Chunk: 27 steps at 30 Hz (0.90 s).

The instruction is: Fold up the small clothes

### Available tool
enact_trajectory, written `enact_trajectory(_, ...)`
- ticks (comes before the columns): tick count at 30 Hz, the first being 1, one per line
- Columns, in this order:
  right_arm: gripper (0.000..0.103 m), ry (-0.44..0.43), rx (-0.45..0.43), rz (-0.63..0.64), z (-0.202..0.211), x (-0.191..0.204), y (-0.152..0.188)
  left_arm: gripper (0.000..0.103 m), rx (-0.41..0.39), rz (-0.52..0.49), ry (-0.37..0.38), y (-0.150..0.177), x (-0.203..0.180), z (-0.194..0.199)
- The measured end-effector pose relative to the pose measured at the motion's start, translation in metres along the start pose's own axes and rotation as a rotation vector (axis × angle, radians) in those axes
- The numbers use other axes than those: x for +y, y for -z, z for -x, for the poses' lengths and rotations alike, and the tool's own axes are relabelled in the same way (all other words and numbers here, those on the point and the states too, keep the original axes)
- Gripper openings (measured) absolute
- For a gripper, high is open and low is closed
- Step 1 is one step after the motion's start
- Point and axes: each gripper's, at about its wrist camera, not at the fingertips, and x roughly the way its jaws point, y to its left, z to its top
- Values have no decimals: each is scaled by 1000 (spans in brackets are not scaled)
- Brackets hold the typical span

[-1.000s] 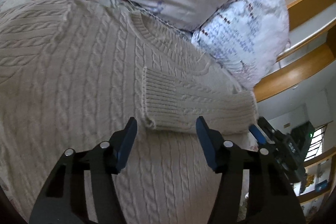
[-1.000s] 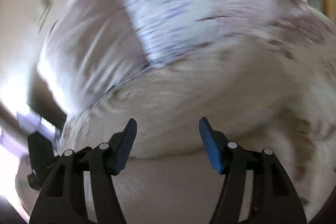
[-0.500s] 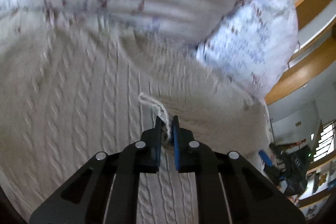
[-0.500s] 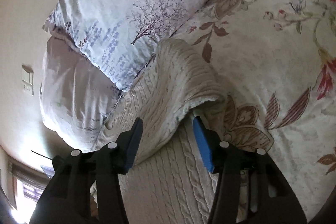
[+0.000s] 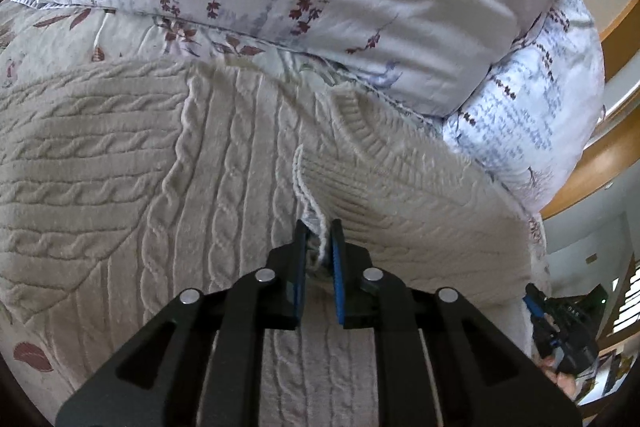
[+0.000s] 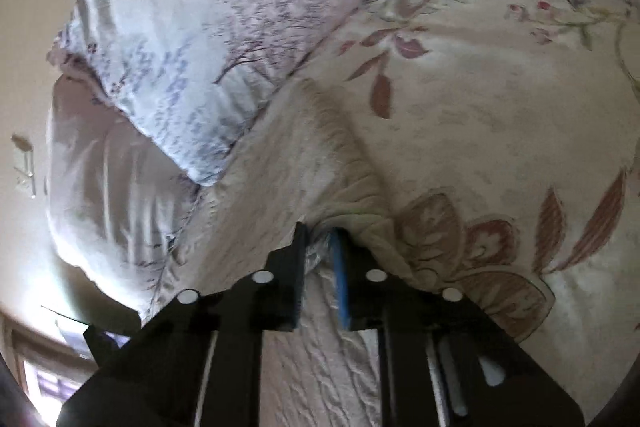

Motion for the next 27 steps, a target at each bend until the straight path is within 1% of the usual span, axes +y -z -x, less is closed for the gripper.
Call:
enact_trajectory(2, 13, 30, -2, 30, 4, 4, 4, 20, -2, 9, 14, 4, 5, 9)
enact_trajectory(4, 20, 31, 2, 38, 9, 6, 6, 37, -7, 18, 39, 7, 11, 22)
enact_trajectory(5, 30, 23, 3, 45, 13, 7, 7, 40, -22, 22, 68, 11, 18, 35)
enact_trajectory(6, 40, 18, 0, 55, 16, 8, 9, 46, -39, 27, 80, 14, 25, 46)
enact_trajectory(7, 44, 16, -3, 71, 19, 10, 10, 50, -58, 35, 86, 17, 32, 58)
enact_trajectory(8, 49, 18, -10, 100, 24, 13, 12, 51, -86, 50, 84, 22, 45, 74)
enact_trajectory(9, 56, 22, -16, 118, 26, 15, 14, 52, -111, 70, 75, 25, 57, 88)
enact_trajectory(11, 61, 23, -25, 172, 31, 23, 19, 52, -160, 132, 33, 34, 87, 116)
enact_trajectory(14, 63, 7, -2, 226, 27, 33, 28, 50, -203, 242, -38, 46, 134, 145)
enact_trajectory(15, 63, -3, 15, 233, 22, 36, 31, 50, -209, 278, -66, 48, 149, 151)
enact_trajectory(17, 63, -17, 43, 243, 16, 40, 36, 46, -218, 367, -103, 53, 175, 159)
enact_trajectory(18, 63, -26, 59, 253, 13, 44, 40, 43, -219, 407, -107, 55, 186, 160)
enact_trajectory(20, 63, -31, 76, 271, 9, 49, 46, 40, -219, 482, -110, 56, 203, 160)
enact_trajectory(21, 63, -35, 85, 282, 7, 51, 49, 35, -232, 511, -93, 56, 208, 160)
enact_trajectory(25, 63, -42, 98, 307, 6, 56, 55, 34, -271, 616, -67, 52, 227, 163)
enact_trajectory(27, 63, -34, 94, 317, 7, 57, 56, 34, -294, 644, -56, 47, 233, 163)
